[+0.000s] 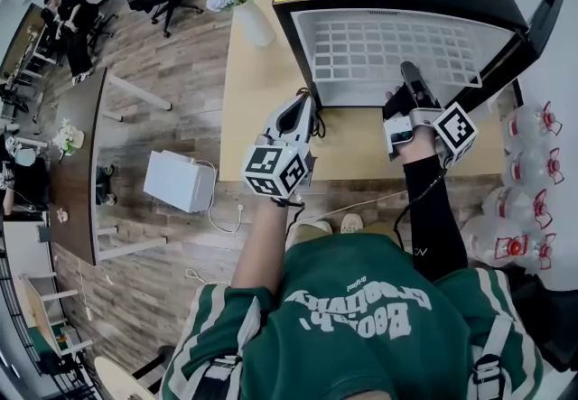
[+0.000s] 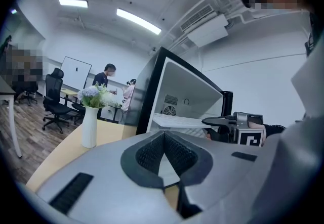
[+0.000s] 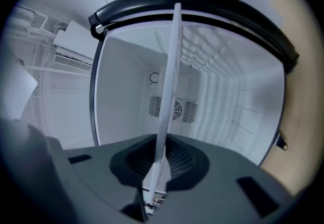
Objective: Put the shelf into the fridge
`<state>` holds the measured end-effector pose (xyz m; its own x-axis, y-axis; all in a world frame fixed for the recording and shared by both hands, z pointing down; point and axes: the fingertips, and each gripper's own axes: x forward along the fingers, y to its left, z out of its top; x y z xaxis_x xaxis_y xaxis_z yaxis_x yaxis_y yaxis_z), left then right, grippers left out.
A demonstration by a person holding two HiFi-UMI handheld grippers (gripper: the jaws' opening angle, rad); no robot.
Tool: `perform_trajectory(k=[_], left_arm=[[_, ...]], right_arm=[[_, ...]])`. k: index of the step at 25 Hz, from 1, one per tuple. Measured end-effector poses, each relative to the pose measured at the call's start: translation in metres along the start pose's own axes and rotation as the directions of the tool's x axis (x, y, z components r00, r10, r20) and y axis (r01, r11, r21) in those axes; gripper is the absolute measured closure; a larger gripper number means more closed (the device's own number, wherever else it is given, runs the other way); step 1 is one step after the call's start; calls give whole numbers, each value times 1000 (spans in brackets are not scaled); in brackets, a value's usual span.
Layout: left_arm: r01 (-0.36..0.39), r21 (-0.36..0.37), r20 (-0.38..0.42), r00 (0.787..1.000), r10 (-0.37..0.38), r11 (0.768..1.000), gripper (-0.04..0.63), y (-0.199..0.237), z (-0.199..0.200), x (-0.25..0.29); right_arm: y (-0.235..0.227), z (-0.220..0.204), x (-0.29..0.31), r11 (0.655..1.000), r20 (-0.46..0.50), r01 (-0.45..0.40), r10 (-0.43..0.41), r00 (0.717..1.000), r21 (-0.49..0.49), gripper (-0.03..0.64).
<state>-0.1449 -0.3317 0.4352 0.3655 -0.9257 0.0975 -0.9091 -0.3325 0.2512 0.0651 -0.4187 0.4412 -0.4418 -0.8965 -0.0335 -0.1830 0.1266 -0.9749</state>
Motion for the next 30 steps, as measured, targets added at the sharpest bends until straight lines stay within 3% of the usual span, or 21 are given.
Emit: perform_trajectory(k=[9,18,23,30], left_arm=[[-24,26,-23,999,24,999,595,6,-4,11],[-59,23,-36,998,60,998,595,16,-5,9],[-69,26,-39,997,70,997,594,15,-6,4],[-104,1,-46,993,104,995,595,26,-10,-7]], right_arm=[[2,8,29,998,4,-56,56,998,26,566],[-6,17,58,1000,3,-11,11,1000,10,566],[-4,23,77,996,14,-82,82,997,34,567],[-1,22,75,996,12,-88,88,996,-1,561]])
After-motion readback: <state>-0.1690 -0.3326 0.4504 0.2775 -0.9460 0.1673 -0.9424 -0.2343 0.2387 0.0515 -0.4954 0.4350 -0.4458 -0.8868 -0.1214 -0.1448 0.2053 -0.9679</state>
